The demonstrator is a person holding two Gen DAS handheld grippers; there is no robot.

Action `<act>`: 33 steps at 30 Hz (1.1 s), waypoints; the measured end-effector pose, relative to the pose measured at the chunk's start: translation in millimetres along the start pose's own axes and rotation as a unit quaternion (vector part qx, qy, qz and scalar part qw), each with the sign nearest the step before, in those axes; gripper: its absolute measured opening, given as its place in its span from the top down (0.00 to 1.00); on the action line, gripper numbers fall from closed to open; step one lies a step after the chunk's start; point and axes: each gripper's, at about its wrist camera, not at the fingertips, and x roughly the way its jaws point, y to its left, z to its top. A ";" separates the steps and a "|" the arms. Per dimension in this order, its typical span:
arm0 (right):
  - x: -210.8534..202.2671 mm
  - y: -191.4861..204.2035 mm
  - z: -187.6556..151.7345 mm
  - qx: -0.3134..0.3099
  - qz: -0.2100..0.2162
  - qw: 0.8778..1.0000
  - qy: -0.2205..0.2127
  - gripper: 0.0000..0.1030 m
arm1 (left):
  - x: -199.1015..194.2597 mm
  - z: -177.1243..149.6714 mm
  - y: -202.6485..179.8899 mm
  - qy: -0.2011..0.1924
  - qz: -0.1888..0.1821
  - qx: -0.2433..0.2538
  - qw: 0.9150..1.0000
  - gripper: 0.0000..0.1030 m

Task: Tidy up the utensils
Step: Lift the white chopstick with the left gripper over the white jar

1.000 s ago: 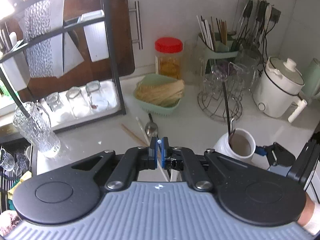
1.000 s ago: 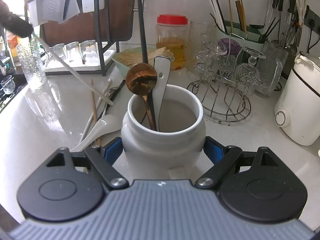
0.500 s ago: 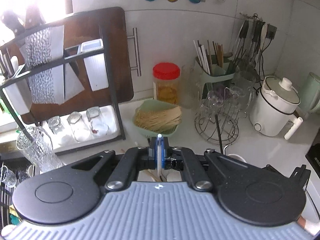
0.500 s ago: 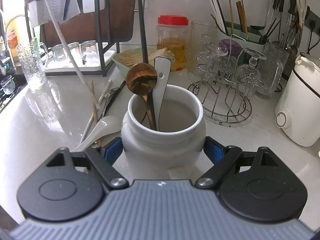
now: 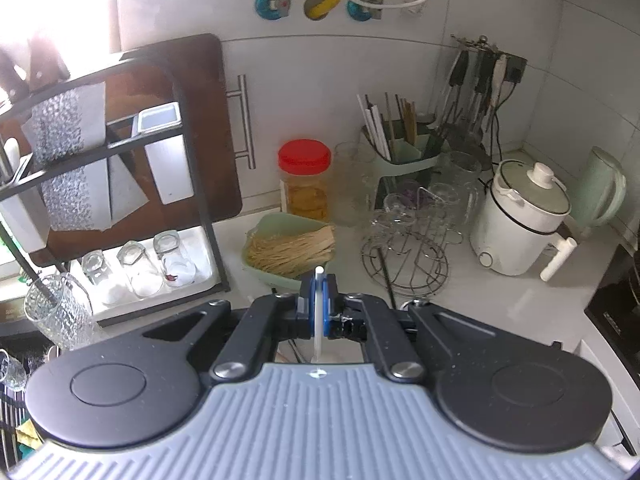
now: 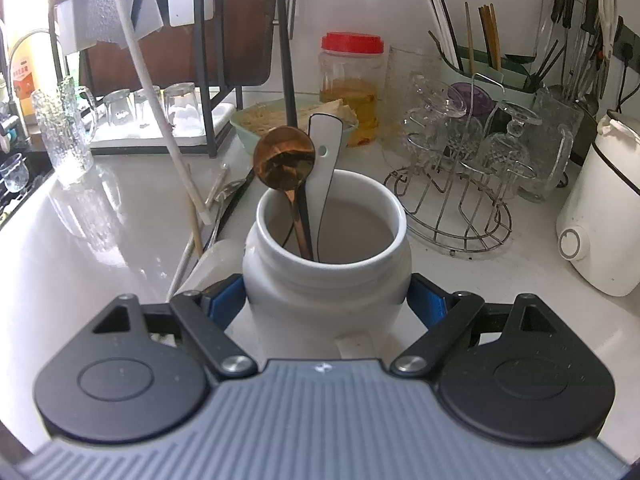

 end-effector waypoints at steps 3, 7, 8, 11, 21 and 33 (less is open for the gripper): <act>0.4 1.7 0.0 -0.002 0.002 1.000 -0.001 0.13 | -6.5 6.9 -3.5 0.000 -0.007 0.008 1.000 0.96; 0.8 6.5 0.6 -0.004 0.005 1.000 -0.002 0.13 | -15.9 17.0 -7.7 -0.001 -0.017 0.015 1.000 0.96; 1.0 8.0 0.7 -0.006 0.007 1.000 -0.002 0.13 | -18.1 19.4 -8.7 -0.001 -0.021 0.016 1.000 0.96; 1.5 12.7 1.5 -0.012 0.012 1.000 -0.004 0.13 | -24.6 25.6 -11.6 0.000 -0.031 0.022 0.999 0.96; 2.6 16.3 2.1 -0.017 0.017 1.000 -0.005 0.13 | -49.8 46.5 -17.4 -0.010 -0.044 0.042 0.998 0.96; 3.0 17.9 2.2 -0.021 0.016 1.000 -0.005 0.13 | -75.9 61.5 -26.5 -0.026 -0.071 0.063 0.995 0.96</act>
